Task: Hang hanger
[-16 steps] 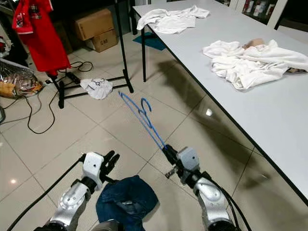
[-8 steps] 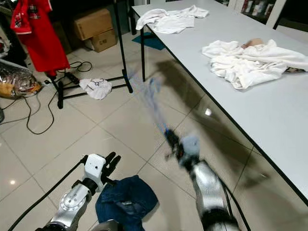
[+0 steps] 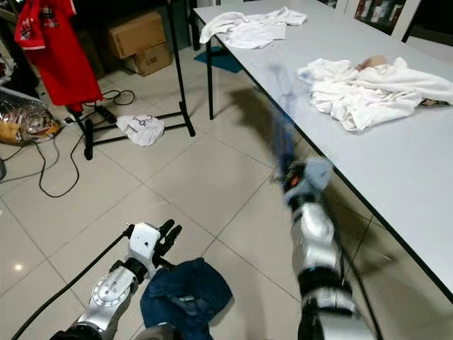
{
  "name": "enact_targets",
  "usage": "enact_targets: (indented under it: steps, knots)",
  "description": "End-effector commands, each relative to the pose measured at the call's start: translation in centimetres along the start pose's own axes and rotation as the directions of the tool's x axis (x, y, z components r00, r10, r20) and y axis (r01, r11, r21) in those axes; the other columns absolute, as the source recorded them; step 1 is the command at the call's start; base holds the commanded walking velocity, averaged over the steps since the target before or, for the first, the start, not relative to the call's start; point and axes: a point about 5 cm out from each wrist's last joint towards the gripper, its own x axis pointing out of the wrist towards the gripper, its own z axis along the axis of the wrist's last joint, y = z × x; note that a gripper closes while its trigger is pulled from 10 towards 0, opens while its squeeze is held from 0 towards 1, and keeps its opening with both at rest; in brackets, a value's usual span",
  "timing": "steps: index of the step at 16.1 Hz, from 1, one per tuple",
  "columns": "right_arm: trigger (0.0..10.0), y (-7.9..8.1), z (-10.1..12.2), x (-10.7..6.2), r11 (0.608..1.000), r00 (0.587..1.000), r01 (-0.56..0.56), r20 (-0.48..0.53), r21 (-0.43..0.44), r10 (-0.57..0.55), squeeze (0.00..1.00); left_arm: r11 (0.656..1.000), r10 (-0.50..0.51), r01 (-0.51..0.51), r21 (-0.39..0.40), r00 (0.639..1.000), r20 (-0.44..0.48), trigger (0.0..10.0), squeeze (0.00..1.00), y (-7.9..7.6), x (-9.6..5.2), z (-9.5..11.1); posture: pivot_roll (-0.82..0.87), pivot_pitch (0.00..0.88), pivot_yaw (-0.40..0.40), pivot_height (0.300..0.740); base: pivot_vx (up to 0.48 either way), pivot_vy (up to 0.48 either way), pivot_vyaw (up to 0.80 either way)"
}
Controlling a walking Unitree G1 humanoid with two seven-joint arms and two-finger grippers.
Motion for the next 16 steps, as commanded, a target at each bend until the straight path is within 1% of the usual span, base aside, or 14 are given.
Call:
enact_targets:
  steps: [1,2,3,4,5,6,7,8,10,12,13,14,15,16]
  knots:
    - [10.0,-0.5,0.2,0.5,0.997,0.997,0.078,-0.024,0.030,-0.077,0.00,1.000,0.002,-0.002,0.009,1.000,-0.006,10.0,0.00,0.1,-0.2,-0.2,-0.08,0.000,0.064,0.740,0.000,0.000,0.00]
    - [10.0,-0.8,0.4,0.6,0.994,0.994,0.104,-0.024,0.038,-0.103,0.00,1.000,0.002,-0.002,0.009,1.000,-0.006,10.0,0.00,0.0,-0.2,-0.2,-0.08,0.000,0.064,0.740,0.000,0.000,0.00]
    - [10.0,-1.7,1.3,1.3,0.979,0.981,0.194,-0.031,0.060,-0.192,0.00,1.000,0.001,0.000,0.012,1.000,-0.005,10.0,0.00,0.0,-0.2,-0.2,-0.08,0.000,0.065,0.740,0.000,0.000,0.00]
    - [10.0,-1.9,1.4,1.4,0.975,0.976,0.215,-0.035,0.061,-0.213,0.00,1.000,0.000,0.000,0.012,1.000,-0.005,10.0,0.00,0.1,-0.2,-0.2,-0.08,0.000,0.065,0.740,0.000,0.000,0.00]
    - [10.0,-2.4,1.8,1.7,0.960,0.961,0.274,-0.048,0.060,-0.272,0.00,1.000,0.000,0.000,0.014,1.000,-0.005,10.0,0.00,0.1,-0.2,-0.2,-0.08,0.000,0.066,0.740,0.000,0.000,0.00]
    - [10.0,-3.2,2.1,1.9,0.939,0.938,0.342,-0.064,0.034,-0.340,0.00,1.000,-0.002,0.002,0.016,1.000,-0.005,10.0,0.00,0.1,-0.2,-0.2,-0.08,0.000,0.067,0.740,0.000,0.000,0.00]
    - [10.0,-3.5,2.4,2.0,0.927,0.925,0.375,-0.070,0.019,-0.373,0.00,1.000,-0.003,0.003,0.018,1.000,-0.005,10.0,0.00,0.0,-0.2,-0.2,-0.08,0.000,0.067,0.740,0.000,0.000,0.00]
    - [10.0,-4.0,2.6,2.3,0.911,0.906,0.413,-0.100,0.005,-0.411,0.00,1.000,-0.005,0.005,0.022,1.000,-0.005,10.0,0.00,0.0,-0.2,-0.1,-0.08,0.000,0.067,0.740,0.000,0.000,0.00]
    - [10.0,-5.0,4.0,2.6,0.875,0.873,0.484,-0.074,0.017,-0.481,0.00,1.000,-0.005,0.005,0.024,1.000,-0.004,10.0,0.00,0.1,-0.1,-0.1,-0.08,0.000,0.068,0.740,0.000,0.000,0.00]
    - [10.0,-6.5,4.9,2.7,0.814,0.812,0.581,-0.086,0.013,-0.578,0.00,1.000,-0.009,0.009,0.026,1.000,-0.003,10.0,0.00,0.1,-0.1,-0.1,-0.08,0.000,0.070,0.740,0.000,0.000,0.00]
    - [10.0,-6.8,5.3,2.7,0.801,0.799,0.599,-0.082,0.014,-0.596,0.00,1.000,-0.012,0.012,0.028,1.000,-0.002,10.0,0.00,0.0,-0.1,-0.1,-0.08,0.000,0.070,0.740,0.000,0.000,0.00]
    - [10.0,-7.1,5.9,2.8,0.790,0.789,0.613,-0.055,-0.008,-0.612,0.00,0.999,-0.014,0.014,0.031,1.000,-0.002,10.0,0.00,0.0,-0.1,-0.1,-0.08,0.000,0.071,0.740,0.000,0.000,0.00]
    - [10.0,-7.5,6.7,2.8,0.763,0.765,0.641,-0.002,-0.084,-0.644,0.00,0.999,-0.016,0.016,0.033,1.000,-0.002,10.0,0.00,0.0,-0.1,-0.1,-0.08,0.000,0.071,0.740,0.000,0.000,0.00]
    - [10.0,-7.8,7.2,2.7,0.738,0.751,0.656,0.042,-0.154,-0.659,0.00,0.999,-0.017,0.017,0.035,1.000,-0.002,10.0,0.00,0.0,-0.1,-0.1,-0.08,0.000,0.071,0.740,0.000,0.000,0.00]
